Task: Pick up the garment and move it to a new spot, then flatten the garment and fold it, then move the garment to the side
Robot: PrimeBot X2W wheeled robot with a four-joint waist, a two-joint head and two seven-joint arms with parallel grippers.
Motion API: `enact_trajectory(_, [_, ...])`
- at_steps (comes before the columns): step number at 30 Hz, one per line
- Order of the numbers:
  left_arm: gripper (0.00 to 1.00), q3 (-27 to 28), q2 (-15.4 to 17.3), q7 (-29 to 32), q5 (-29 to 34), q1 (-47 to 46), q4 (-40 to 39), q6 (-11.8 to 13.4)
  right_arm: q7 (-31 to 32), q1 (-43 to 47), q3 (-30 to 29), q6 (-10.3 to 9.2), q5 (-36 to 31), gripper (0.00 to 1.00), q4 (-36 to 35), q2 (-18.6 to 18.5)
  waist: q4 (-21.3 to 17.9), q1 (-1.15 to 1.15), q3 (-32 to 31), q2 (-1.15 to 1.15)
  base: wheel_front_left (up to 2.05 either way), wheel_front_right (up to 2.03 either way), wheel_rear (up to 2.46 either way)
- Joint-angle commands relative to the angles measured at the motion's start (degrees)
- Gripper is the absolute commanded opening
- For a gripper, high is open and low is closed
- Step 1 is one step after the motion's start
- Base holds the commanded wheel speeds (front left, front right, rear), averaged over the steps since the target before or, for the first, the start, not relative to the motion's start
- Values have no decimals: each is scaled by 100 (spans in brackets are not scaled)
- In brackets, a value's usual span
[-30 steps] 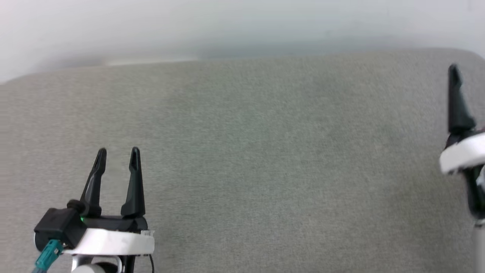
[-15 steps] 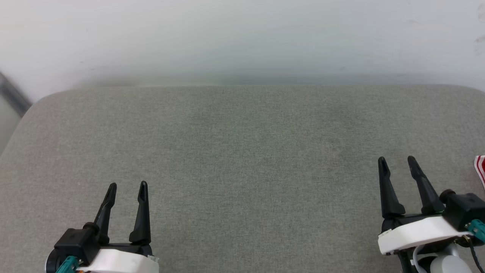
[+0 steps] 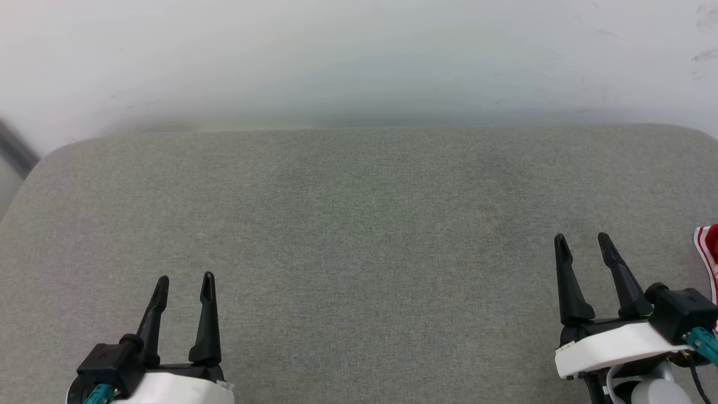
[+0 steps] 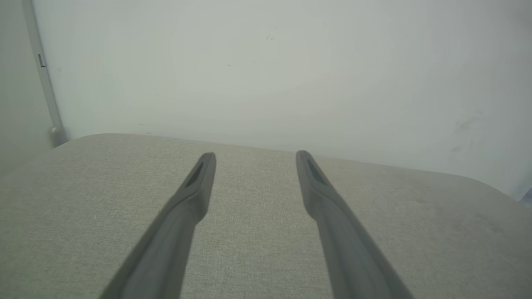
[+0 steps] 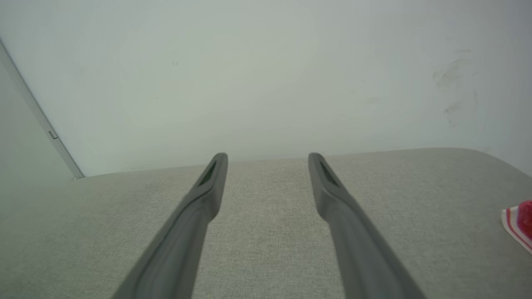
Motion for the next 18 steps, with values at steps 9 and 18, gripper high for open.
enact_trajectory(9, [100, 21, -32, -11, 40, -18, 2, 7, -41, -1, 56, -2, 199, 100, 26, 28, -7, 1, 43, 0, 0, 0, 0])
enact_trajectory(18, [100, 24, -45, -11, -121, -29, -8, 7, -56, -24, 66, -2, 282, 100, 55, 28, 1, 1, 41, 0, 0, 0, 0])
